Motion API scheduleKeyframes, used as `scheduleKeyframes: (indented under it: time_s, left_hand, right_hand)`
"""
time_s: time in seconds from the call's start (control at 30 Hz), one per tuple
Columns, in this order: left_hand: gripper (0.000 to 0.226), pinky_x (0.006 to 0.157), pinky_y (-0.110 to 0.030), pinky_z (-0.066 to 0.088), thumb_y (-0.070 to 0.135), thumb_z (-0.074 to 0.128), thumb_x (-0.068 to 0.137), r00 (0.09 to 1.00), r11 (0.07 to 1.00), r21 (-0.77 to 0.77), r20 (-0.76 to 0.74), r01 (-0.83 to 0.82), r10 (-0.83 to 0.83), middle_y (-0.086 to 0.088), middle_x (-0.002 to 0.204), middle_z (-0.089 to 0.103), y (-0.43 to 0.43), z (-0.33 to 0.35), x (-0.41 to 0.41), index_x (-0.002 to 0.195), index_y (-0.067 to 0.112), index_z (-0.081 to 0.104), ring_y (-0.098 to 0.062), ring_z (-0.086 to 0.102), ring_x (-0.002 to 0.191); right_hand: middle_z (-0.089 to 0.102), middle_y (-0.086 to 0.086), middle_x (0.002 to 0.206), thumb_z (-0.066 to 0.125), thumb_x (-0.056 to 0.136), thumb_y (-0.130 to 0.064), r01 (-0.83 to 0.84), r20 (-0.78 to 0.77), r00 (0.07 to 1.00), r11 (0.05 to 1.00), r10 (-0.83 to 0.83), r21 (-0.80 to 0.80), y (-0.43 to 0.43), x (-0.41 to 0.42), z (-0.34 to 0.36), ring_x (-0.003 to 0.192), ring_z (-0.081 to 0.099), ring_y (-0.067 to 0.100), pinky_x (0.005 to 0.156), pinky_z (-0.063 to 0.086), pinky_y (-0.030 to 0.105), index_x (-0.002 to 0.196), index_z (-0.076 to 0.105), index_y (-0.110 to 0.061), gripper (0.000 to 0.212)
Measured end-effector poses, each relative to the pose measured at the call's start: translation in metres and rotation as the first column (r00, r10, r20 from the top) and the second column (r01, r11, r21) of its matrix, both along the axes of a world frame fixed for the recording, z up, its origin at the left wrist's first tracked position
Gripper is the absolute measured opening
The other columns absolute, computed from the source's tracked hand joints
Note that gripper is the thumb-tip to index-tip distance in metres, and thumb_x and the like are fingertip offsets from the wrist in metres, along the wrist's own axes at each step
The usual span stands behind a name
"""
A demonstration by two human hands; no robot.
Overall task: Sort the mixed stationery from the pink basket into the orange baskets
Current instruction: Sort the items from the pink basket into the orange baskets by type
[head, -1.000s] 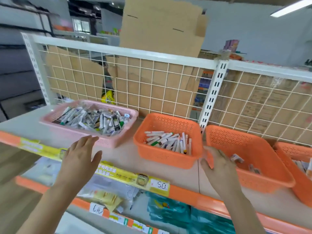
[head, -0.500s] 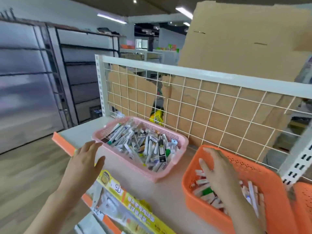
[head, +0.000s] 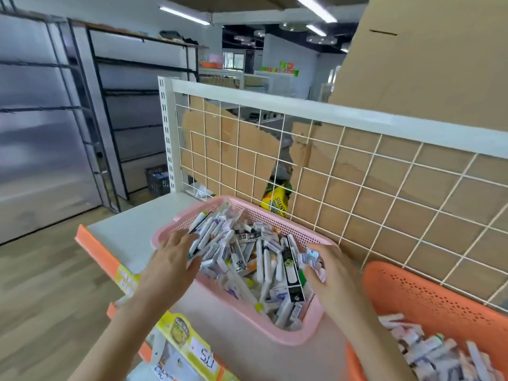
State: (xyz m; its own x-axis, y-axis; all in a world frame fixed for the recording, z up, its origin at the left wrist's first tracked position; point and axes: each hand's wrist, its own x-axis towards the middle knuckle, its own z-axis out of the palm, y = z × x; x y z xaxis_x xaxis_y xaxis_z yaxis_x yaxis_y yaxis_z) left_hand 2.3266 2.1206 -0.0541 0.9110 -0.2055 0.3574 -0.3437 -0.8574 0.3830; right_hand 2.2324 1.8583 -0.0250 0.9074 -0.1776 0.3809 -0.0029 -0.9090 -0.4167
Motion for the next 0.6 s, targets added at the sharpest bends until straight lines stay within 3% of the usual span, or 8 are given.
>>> scheduleKeyframes:
  time_s: [0.13,0.27,0.37,0.5,0.6]
  left_hand:
    - [0.036,0.089,-0.044,0.045,0.009,0.067,0.082,0.99,0.99,-0.014,-0.023,0.138,-0.139,-0.014,0.12,0.058,-0.007,-0.002,0.039,0.117,0.005,0.061,-0.038,0.055,0.11]
    - [0.04,0.096,-0.032,0.043,0.029,0.045,0.096,0.978,0.975,0.126,-0.127,0.181,-0.165,-0.002,0.134,0.048,-0.015,0.001,0.077,0.134,0.016,0.045,-0.02,0.048,0.12]
    - [0.039,0.097,-0.03,0.044,0.033,0.037,0.098,0.972,0.955,0.216,-0.164,0.204,-0.17,-0.004,0.129,0.051,-0.021,-0.001,0.1,0.132,0.015,0.043,-0.019,0.049,0.117]
    - [0.036,0.094,-0.034,0.048,0.031,0.033,0.101,0.971,0.892,0.399,-0.187,0.211,-0.147,-0.011,0.128,0.048,-0.034,-0.001,0.111,0.128,0.009,0.043,-0.026,0.049,0.116]
    - [0.048,0.096,-0.037,0.046,0.041,0.031,0.099,0.972,0.907,0.377,-0.205,0.186,-0.115,-0.014,0.129,0.042,-0.042,-0.005,0.118,0.132,0.006,0.035,-0.028,0.045,0.119]
  right_hand:
    - [0.043,-0.011,0.137,0.048,0.095,-0.035,0.029,-0.159,0.987,1.0,-0.03,-0.007,0.024,0.023,-0.003,0.125,0.044,0.01,0.098,0.035,0.025,0.138,0.04,-0.026,0.044]
    - [0.048,-0.006,0.134,0.046,0.097,-0.033,0.079,-0.272,0.959,0.997,-0.074,0.007,0.05,0.048,-0.008,0.105,0.055,0.011,0.076,0.035,0.022,0.137,0.041,-0.023,0.042]
    - [0.054,0.0,0.123,0.046,0.097,-0.031,0.149,-0.388,0.91,0.989,-0.146,-0.024,0.062,0.068,-0.016,0.108,0.056,0.014,0.073,0.036,0.024,0.135,0.043,-0.016,0.041]
    - [0.047,0.004,0.091,0.047,0.095,-0.032,0.247,-0.477,0.824,0.952,-0.306,-0.183,0.076,0.089,-0.018,0.087,0.055,0.022,0.055,0.03,0.027,0.091,0.048,-0.01,0.023]
    - [0.037,0.0,0.074,0.052,0.093,-0.031,0.298,-0.511,0.776,0.929,-0.369,-0.218,0.085,0.102,-0.023,0.06,0.04,0.017,0.046,0.025,0.024,0.064,0.033,-0.015,0.038]
